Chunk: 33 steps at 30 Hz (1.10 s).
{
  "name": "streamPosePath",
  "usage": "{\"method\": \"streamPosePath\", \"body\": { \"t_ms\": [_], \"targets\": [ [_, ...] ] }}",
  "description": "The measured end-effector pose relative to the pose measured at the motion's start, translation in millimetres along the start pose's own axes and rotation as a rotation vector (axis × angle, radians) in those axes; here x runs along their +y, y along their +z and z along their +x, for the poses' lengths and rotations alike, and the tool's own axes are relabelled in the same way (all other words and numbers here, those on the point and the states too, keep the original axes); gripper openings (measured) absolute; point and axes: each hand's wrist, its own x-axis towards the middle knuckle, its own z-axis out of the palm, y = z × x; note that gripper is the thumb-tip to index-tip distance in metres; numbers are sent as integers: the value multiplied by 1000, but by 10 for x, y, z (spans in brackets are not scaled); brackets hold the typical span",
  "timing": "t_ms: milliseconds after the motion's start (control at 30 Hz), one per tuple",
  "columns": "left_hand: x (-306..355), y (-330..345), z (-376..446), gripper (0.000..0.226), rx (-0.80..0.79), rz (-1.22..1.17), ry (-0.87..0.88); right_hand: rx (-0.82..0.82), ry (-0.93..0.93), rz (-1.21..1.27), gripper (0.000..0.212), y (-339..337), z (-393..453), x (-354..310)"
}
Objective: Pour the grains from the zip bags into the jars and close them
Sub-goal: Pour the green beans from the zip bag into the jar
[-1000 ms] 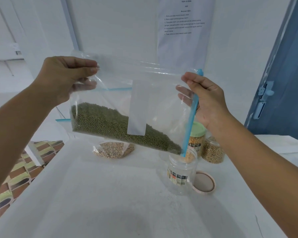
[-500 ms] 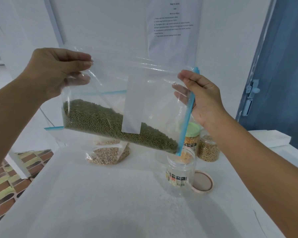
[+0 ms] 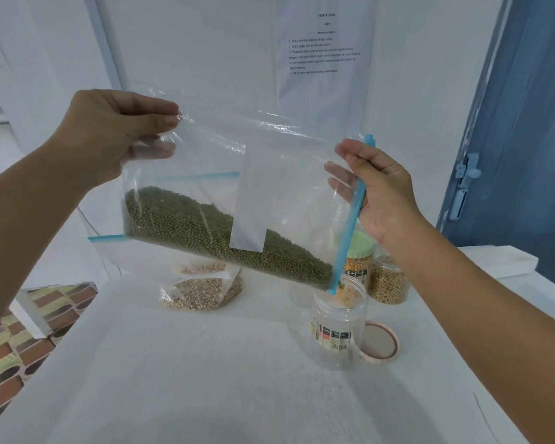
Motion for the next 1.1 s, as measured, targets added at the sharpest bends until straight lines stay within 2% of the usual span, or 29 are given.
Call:
{"method": "streamPosePath", "body": {
  "t_ms": [367,1100],
  "targets": [
    [15,-75,22,11,7,9,-6,-5,7,18,19,72,-3,26],
    [28,18,80,18,-4,10,16,23,0,25,20,26,-2,43]
  ]
}}
